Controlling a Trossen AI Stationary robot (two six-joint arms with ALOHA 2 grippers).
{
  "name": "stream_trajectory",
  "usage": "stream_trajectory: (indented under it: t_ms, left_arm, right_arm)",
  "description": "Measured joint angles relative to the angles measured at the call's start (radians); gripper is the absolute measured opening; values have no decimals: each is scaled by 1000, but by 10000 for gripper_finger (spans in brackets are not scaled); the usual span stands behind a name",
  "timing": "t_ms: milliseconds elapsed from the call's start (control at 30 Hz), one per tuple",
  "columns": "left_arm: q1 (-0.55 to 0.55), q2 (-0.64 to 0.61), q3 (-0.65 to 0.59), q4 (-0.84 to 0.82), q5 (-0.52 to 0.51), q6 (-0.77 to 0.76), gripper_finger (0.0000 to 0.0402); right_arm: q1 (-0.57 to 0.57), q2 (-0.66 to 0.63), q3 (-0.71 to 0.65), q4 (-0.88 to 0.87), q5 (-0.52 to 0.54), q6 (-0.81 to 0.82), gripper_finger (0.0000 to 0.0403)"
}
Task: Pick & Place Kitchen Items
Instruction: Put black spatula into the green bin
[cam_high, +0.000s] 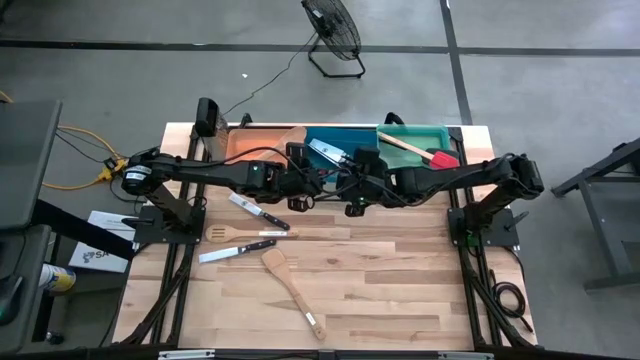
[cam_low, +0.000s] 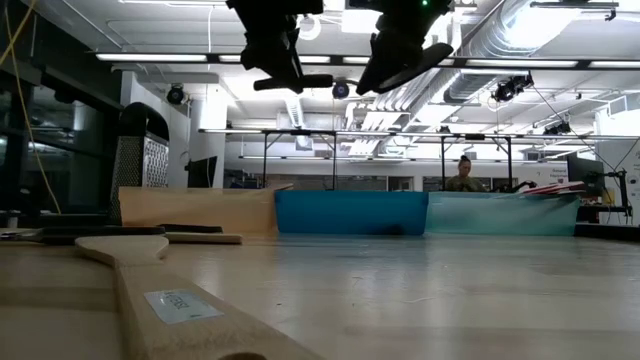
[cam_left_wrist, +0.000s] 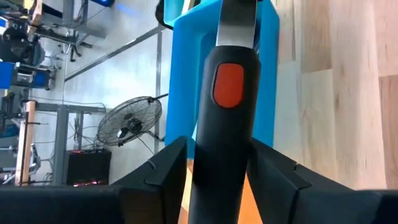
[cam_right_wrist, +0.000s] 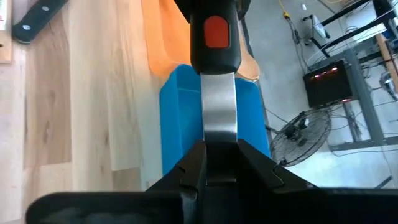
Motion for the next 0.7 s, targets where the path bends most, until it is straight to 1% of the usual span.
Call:
stream_trajectory:
  t_ms: [267, 367, 533, 700]
  left_arm:
    - [-1, 0, 0, -7, 3, 3, 161]
    - [0, -3, 0, -24, -2, 5, 162]
    - [-1, -20, 1, -77, -44, 8, 163]
    - [0, -29, 2, -158, -56, -60, 163]
  right_arm:
    - [-1, 0, 0, -40, -2, 49, 53]
    - [-1, 0, 0, -98, 19, 91, 53]
    - [-16, 0, 0, -214, 36, 190, 53]
    - [-53, -11, 0, -342, 47, 291, 53]
